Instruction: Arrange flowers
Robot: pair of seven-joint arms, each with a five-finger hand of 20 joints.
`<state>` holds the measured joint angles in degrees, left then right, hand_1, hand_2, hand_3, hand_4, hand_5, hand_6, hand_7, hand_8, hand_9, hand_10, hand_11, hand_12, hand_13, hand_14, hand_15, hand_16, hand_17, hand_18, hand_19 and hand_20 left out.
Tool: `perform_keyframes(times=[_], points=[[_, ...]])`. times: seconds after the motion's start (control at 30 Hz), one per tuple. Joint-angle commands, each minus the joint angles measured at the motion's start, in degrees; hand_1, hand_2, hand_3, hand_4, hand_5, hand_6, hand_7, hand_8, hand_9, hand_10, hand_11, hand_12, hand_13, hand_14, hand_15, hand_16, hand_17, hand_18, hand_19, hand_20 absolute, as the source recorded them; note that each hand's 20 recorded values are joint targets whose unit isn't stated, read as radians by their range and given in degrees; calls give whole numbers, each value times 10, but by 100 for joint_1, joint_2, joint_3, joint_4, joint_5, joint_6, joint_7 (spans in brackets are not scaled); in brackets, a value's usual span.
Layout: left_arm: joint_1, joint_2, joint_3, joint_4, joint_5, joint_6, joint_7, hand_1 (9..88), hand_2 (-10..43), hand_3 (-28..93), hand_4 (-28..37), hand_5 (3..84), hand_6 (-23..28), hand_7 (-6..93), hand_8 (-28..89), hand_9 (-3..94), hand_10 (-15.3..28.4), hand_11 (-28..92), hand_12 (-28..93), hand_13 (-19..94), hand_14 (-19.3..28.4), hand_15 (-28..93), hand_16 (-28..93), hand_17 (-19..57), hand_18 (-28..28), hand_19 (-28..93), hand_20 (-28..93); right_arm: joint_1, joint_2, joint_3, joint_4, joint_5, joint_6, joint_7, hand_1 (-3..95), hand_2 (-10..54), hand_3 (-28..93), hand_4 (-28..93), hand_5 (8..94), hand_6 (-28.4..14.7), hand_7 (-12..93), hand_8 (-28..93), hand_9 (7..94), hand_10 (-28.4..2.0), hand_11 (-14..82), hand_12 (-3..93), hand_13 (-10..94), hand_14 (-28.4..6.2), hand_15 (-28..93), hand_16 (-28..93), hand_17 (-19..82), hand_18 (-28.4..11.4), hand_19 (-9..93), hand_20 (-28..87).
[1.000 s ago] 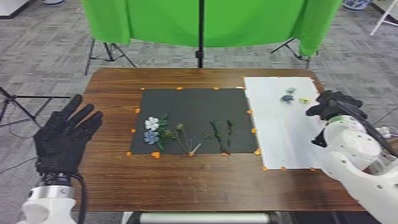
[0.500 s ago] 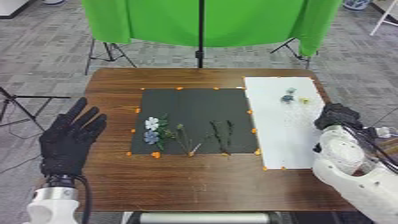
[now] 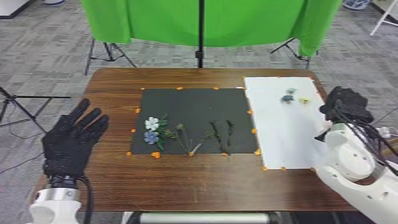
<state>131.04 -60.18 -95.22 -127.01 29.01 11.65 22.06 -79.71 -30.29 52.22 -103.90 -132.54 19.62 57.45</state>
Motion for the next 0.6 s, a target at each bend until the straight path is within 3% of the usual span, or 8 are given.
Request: perform_keyframes(times=[0.03,0.1,0.2,0.27,0.3,0.43,0.6], points=[[26,88,119,60,-20,-37,97,217,64,807,-280,377,91,100,-89,323,189,227,103,231,260,446,-76,-108,244,513,139,499,-149,-99,-259,-300,-769,555,561,-95,738,-283,863,13,211,57,933,-66,137,311,808,-33,593,251,369,-222,932,485],[29,112,120,59,-28,-33,127,218,64,807,-279,377,91,100,-89,323,188,226,103,230,259,447,-75,-108,244,513,139,201,-114,263,-275,-65,-871,551,509,-95,738,-283,777,0,218,18,867,-89,155,296,729,-65,660,194,324,-226,932,490],[94,100,60,29,-14,-10,135,219,64,806,-279,377,92,100,-89,323,188,227,103,230,259,447,-75,-108,244,513,140,-98,-126,716,-240,514,-1283,587,393,-95,800,-283,617,-20,188,-115,692,-162,281,161,607,-122,736,114,267,-241,931,485],[135,72,14,8,-12,-1,108,219,64,807,-277,377,92,101,-88,323,189,227,103,231,259,446,-76,-108,243,513,140,-234,-218,962,-161,759,-1604,611,364,-95,794,-283,554,-28,170,-126,636,-185,277,145,568,-141,745,101,244,-248,929,486],[126,35,-9,14,13,-27,45,219,63,808,-277,377,92,101,-88,323,189,227,103,231,259,446,-76,-108,243,513,140,-283,-203,994,-131,888,-1684,683,362,-95,792,-283,548,-28,167,-125,631,-188,276,143,564,-143,746,97,241,-249,928,487],[106,13,-13,10,6,-4,28,220,63,808,-277,380,90,100,-90,326,188,226,102,231,259,447,-76,-108,244,513,140,-472,-387,1374,20,1453,-2248,718,343,-95,770,-283,492,-8,146,-124,587,-225,232,133,507,-180,748,71,201,-263,906,514],[58,30,21,25,17,-16,29,220,64,807,-276,380,90,100,-90,326,188,226,101,232,259,448,-76,-108,245,514,141,-645,-490,1612,152,1911,-2429,537,338,-95,760,-283,481,-9,135,-117,577,-232,216,131,489,-192,749,62,183,-268,892,531]])
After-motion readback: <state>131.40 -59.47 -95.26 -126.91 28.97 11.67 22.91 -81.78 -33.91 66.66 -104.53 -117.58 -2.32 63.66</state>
